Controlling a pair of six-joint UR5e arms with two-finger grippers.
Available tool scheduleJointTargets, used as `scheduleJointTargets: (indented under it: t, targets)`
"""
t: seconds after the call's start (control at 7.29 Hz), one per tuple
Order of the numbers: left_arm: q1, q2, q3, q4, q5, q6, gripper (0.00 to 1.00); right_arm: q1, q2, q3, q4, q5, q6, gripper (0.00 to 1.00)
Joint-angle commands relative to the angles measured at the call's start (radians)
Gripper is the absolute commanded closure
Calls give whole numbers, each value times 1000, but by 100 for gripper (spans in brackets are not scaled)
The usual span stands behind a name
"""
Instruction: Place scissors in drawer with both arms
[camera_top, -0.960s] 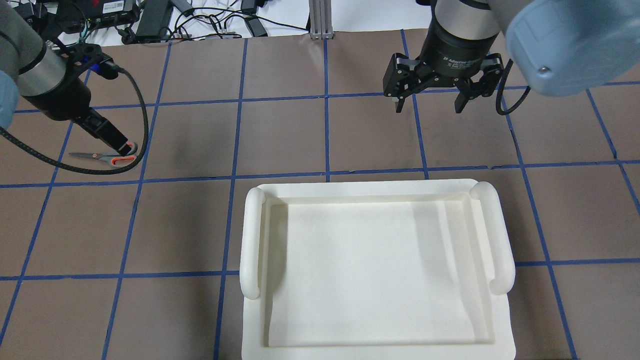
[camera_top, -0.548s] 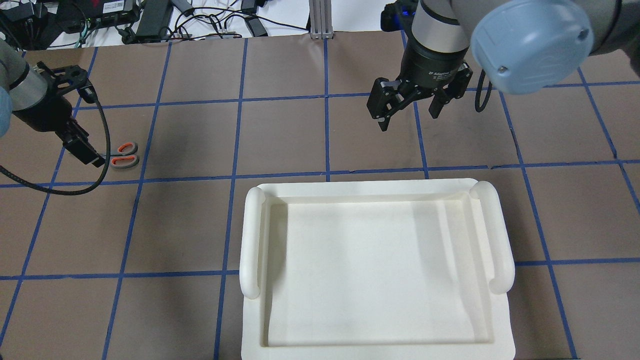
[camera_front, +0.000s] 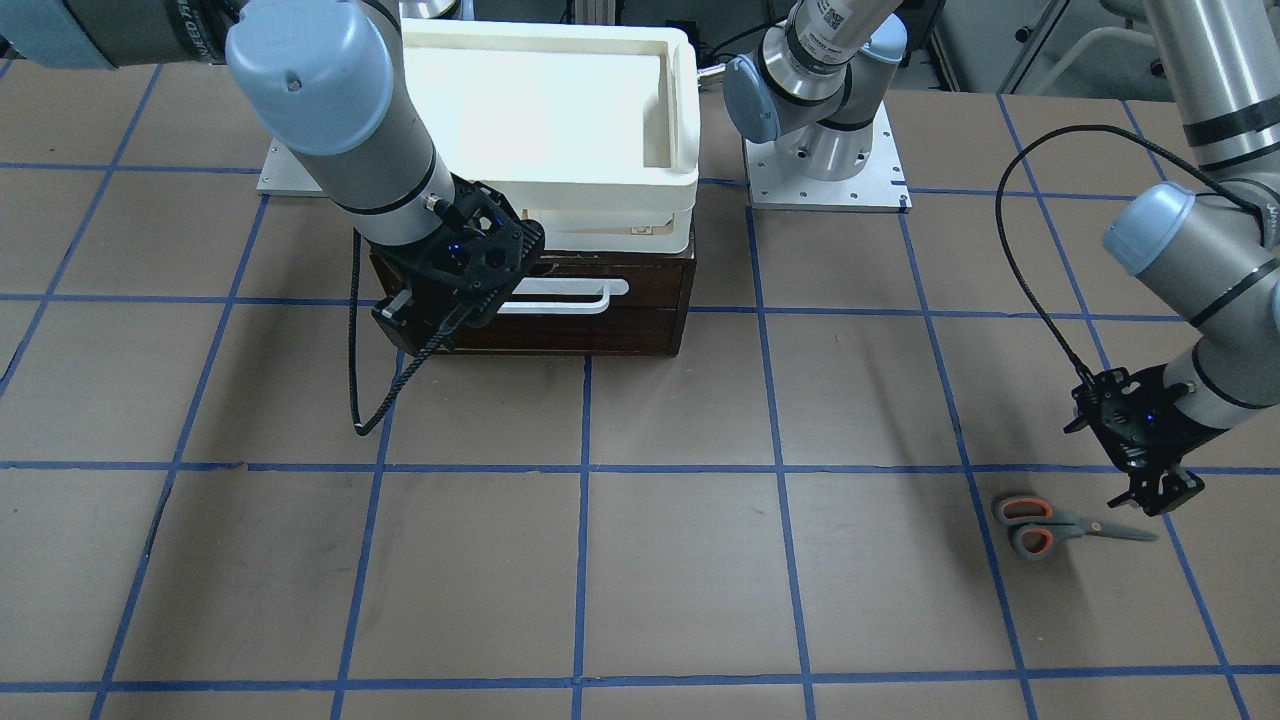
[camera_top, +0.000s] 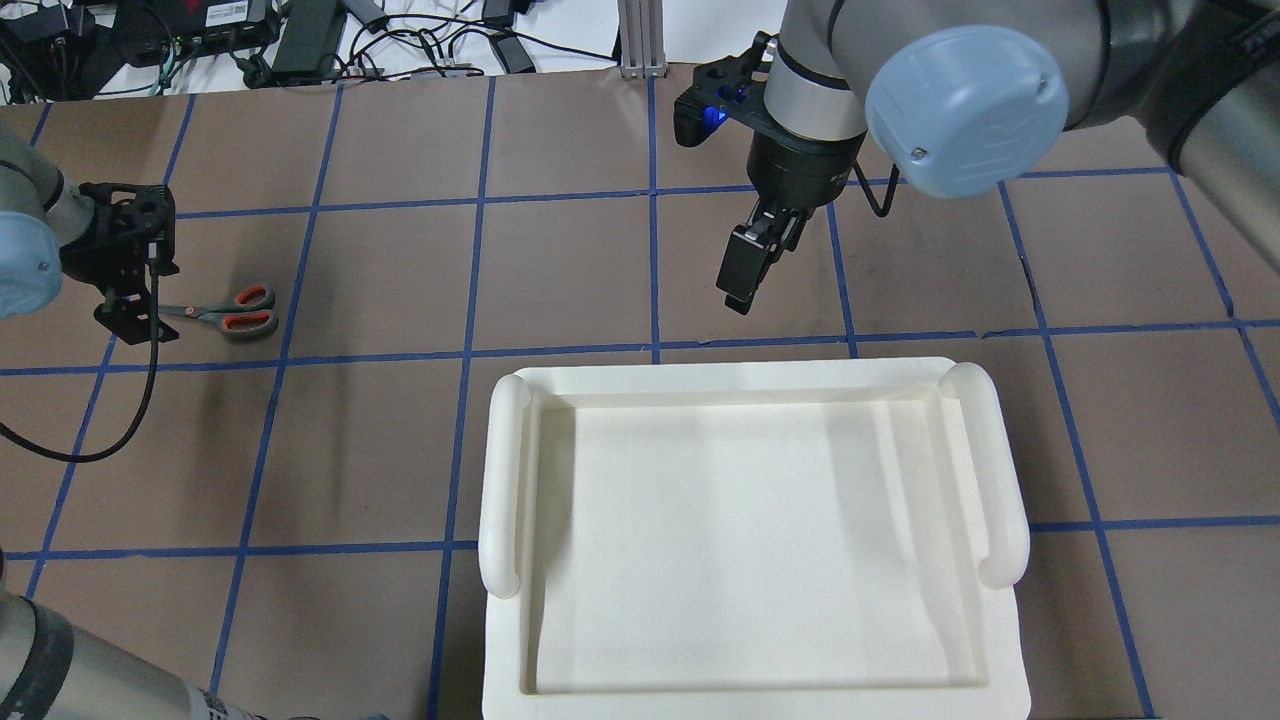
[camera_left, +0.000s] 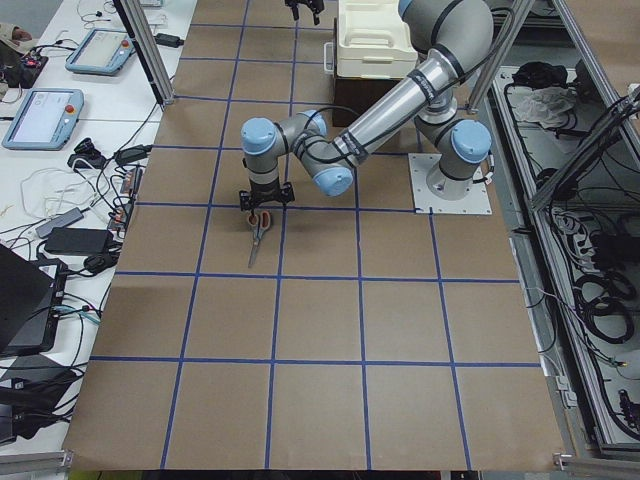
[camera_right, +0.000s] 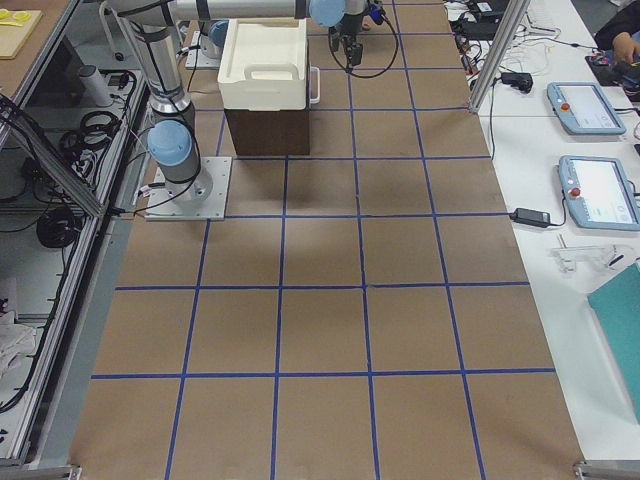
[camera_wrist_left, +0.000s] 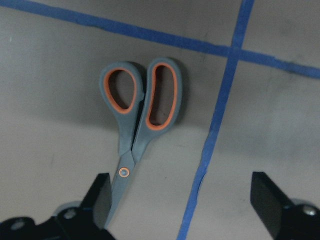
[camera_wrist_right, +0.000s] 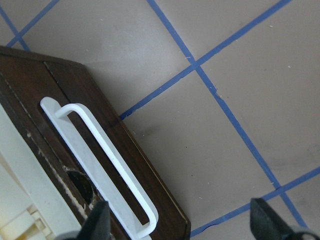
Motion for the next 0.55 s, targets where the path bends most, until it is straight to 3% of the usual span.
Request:
scheduleJointTargets:
  t: [0.0, 0.41]
  targets:
    - [22, -81, 13, 96, 4, 205, 0, 3, 52, -8, 28, 3, -226, 2]
    - [17, -164, 75, 129, -33, 353, 6, 9, 153, -86, 155, 43, -398, 3]
